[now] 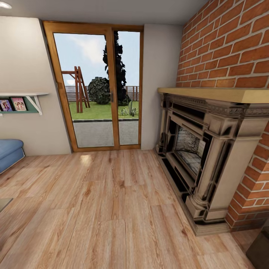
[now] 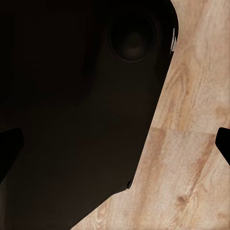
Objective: Turn on the radio receiver that's on the table in the living room.
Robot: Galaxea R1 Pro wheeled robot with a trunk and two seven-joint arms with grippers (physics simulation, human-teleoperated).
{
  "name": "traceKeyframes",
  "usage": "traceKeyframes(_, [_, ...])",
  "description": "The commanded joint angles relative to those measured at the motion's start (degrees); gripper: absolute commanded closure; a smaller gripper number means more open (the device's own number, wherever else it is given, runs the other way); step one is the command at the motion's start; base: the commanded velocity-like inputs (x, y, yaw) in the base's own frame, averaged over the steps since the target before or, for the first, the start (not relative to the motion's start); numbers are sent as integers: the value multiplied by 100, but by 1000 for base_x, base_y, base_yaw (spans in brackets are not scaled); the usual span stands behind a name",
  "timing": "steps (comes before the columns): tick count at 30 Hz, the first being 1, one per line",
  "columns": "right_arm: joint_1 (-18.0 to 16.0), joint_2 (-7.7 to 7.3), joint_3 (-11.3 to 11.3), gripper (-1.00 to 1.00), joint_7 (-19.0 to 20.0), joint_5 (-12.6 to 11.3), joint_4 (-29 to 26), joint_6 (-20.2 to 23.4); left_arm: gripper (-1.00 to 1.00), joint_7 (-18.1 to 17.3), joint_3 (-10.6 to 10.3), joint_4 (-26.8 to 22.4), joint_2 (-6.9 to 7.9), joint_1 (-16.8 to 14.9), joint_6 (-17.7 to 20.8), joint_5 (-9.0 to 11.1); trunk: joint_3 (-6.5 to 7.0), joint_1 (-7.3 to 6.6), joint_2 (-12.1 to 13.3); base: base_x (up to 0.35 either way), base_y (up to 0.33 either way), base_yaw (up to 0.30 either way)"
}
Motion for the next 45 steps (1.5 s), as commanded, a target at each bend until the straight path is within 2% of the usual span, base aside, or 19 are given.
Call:
traceKeyframes(1, [0,0,0,-100,0,0,0,0,-100,0,0,0,0,0,0,0,0,0,0,0,0,0])
traceKeyframes(45, [0,0,0,-100,0,0,0,0,-100,0,0,0,0,0,0,0,0,0,0,0,0,0])
